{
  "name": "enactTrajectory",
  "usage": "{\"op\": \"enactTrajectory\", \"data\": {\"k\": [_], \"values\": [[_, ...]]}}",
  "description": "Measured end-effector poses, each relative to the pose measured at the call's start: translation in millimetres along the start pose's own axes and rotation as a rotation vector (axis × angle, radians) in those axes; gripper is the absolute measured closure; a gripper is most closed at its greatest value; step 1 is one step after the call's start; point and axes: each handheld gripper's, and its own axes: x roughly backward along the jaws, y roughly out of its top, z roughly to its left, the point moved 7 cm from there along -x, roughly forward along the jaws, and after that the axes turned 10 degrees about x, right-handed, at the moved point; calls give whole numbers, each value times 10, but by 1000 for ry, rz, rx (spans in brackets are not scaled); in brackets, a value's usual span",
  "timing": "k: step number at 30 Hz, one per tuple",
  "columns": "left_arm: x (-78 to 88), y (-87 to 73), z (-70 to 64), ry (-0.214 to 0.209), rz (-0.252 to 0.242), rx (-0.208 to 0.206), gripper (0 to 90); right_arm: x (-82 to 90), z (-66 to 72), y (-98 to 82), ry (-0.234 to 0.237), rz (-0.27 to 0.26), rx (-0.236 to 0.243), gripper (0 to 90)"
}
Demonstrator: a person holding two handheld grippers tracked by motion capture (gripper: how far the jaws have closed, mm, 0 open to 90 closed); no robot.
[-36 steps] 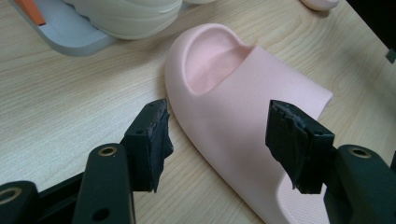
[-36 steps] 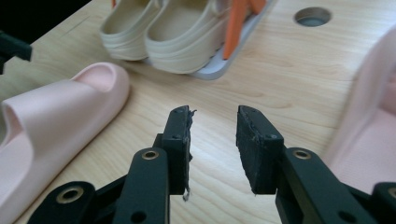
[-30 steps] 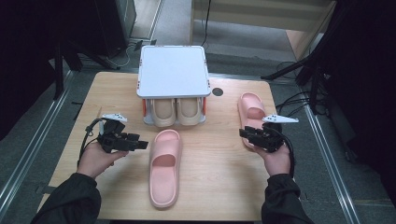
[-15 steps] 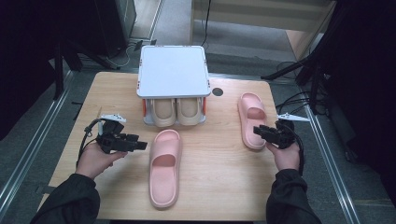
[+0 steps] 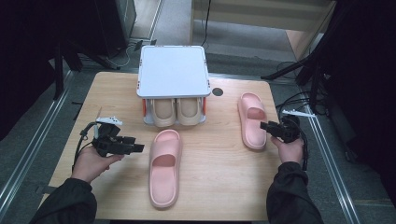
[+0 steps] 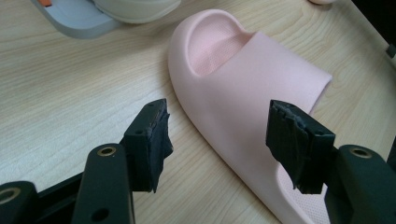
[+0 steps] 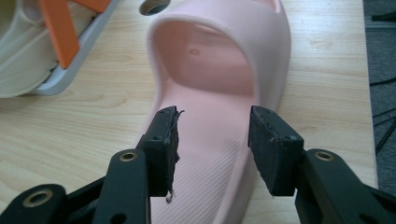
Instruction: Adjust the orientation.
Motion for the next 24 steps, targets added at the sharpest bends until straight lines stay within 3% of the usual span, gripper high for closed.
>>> {"op": "enactTrajectory", "data": {"k": [9,16,18,24], "values": [[66,-98,12,12,-2,23,389,-191,-105,45,-46,17,6,527],[96,-166,28,27,-2,32,395,-324,-193,78,-57,35,-28,519],[96,-185,32,26,6,38,405,-352,-218,110,-55,19,-50,520],[105,-219,42,35,11,38,405,-455,-271,113,-72,42,-56,538]]}}
